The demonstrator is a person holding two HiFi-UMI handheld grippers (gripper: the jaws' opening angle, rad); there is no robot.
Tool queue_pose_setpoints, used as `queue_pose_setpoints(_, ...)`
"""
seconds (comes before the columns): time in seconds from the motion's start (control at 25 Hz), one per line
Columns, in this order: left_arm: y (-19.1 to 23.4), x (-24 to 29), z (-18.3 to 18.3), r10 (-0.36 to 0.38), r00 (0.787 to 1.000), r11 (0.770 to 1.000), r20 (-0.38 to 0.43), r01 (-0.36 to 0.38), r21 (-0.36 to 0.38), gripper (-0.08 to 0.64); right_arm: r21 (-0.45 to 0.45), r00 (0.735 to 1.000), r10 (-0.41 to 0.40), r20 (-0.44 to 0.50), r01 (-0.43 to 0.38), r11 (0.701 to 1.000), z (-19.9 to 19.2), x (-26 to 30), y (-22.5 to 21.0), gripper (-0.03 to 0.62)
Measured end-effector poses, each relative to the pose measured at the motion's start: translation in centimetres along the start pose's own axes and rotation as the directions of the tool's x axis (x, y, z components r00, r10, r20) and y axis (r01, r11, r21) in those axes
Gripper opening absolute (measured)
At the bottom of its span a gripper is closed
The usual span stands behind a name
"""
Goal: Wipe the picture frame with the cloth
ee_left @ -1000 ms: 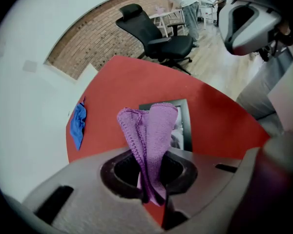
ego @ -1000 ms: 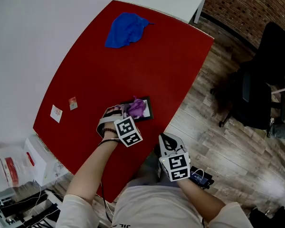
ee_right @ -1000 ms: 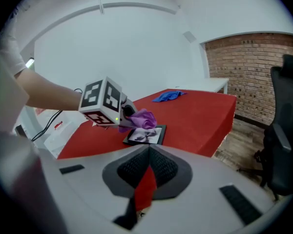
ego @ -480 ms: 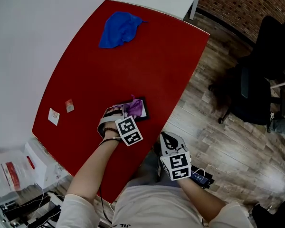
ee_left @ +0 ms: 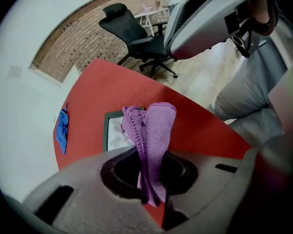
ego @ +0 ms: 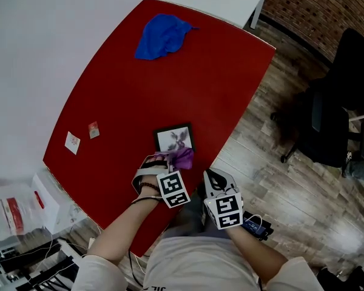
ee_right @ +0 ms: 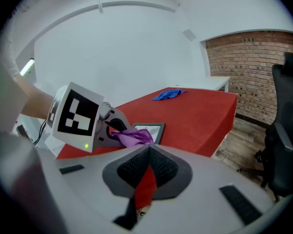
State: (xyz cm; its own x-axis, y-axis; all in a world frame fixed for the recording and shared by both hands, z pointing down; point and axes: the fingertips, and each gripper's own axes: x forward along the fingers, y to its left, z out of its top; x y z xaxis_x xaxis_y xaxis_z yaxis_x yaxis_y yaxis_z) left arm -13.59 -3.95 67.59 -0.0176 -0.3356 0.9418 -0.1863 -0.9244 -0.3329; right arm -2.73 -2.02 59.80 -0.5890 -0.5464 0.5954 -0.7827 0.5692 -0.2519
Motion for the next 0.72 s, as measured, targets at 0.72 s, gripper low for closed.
queue_pose_setpoints(0.72, 9.4, 4.5, -0.1, 0.087, 0.995, 0.992, -0.056, -0.091, -0.082, 0.061, 0.025, 0.999, -0.05, -0.007, 0.05, 0.998, -0.9, -1.2, -2.0, 0.005)
